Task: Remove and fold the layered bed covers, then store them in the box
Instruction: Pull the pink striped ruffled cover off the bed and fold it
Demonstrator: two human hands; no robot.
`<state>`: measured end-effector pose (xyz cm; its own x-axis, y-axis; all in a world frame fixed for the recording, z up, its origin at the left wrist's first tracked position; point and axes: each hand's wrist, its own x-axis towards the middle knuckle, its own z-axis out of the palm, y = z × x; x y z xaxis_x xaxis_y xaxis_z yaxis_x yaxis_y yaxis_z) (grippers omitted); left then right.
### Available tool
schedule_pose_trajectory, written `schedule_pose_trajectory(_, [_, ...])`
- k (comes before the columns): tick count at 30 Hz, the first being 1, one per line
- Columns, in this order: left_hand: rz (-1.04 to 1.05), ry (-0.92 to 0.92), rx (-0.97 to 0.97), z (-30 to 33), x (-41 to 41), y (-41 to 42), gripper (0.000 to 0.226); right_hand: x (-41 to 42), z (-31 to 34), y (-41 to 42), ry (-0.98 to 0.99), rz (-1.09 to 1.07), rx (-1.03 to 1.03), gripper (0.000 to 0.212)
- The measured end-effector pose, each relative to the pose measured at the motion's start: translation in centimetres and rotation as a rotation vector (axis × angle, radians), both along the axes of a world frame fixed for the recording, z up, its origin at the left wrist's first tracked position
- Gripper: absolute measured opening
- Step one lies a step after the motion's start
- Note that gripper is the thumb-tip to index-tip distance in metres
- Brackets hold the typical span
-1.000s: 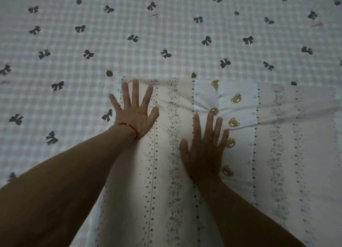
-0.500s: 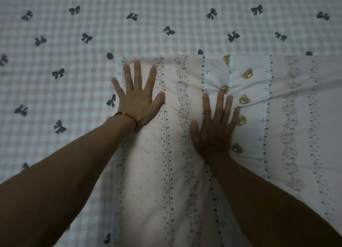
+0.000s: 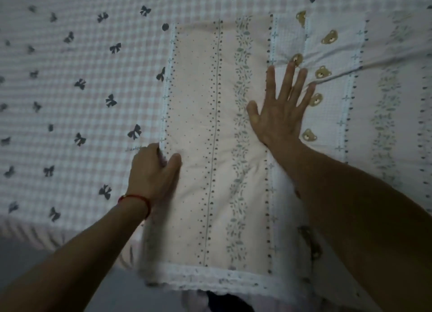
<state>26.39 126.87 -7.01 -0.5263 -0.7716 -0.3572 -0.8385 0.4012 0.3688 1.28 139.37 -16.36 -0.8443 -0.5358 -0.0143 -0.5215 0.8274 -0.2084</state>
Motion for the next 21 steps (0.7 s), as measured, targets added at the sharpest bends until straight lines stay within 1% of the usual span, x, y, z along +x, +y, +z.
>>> schedule_pose_trajectory(1, [0.108, -0.020, 0.048, 0.5, -0.9, -0.3, 0.040, -0.1, 0.2, 0.1, -0.068, 0.019, -0.009, 0.088])
schedule_pose_trajectory(2, [0.215, -0.017, 0.105, 1.1, -1.6, -0.7, 0.055, -0.5, 0.5, 0.2, -0.156, 0.056, -0.016, 0.090])
schedule_pose_trajectory(3, [0.306, -0.019, 0.168, 1.8, -2.3, -0.8, 0.071, -1.3, 0.9, 0.4, -0.253, 0.102, -0.043, 0.090])
schedule_pose_trajectory(4, [0.352, -0.029, 0.232, 2.3, -2.8, -1.0, 0.082, -2.2, 1.7, 0.9, -0.379, 0.144, -0.101, 0.087])
schedule_pose_trajectory(6, [0.337, -0.009, 0.271, 4.1, -3.4, -1.1, 0.091, -4.2, 3.9, 3.4, -0.648, 0.181, -0.300, 0.078])
schedule_pose_trajectory(7, [0.313, 0.001, 0.264, 4.9, -3.6, -1.4, 0.095, -4.3, 4.4, 4.9, -0.737, 0.190, -0.381, 0.074])
schedule_pose_trajectory(8, [0.280, 0.030, 0.251, 6.1, -4.1, -1.0, 0.101, -4.0, 4.8, 7.3, -0.766, 0.200, -0.413, 0.071])
schedule_pose_trajectory(9, [0.250, 0.055, 0.247, 7.6, -4.7, -0.2, 0.105, -3.5, 5.4, 10.1, -0.751, 0.221, -0.402, 0.068])
schedule_pose_trajectory(12, [0.113, 0.066, 0.301, 11.4, -6.0, 2.6, 0.097, -0.5, 5.6, 17.9, -0.712, 0.280, -0.327, 0.064])
schedule_pose_trajectory(15, [-0.051, 0.090, 0.327, 14.7, -7.7, 5.8, 0.092, 1.3, 6.9, 22.7, -0.865, 0.256, -0.356, 0.057])
schedule_pose_trajectory(18, [-0.214, 0.118, 0.341, 18.0, -10.3, 9.7, 0.081, 1.3, 9.2, 25.5, -1.004, 0.151, -0.424, 0.050])
schedule_pose_trajectory(21, [-0.361, 0.175, 0.405, 20.8, -13.9, 14.4, 0.056, 0.8, 11.5, 27.8, -1.100, 0.035, -0.520, 0.042])
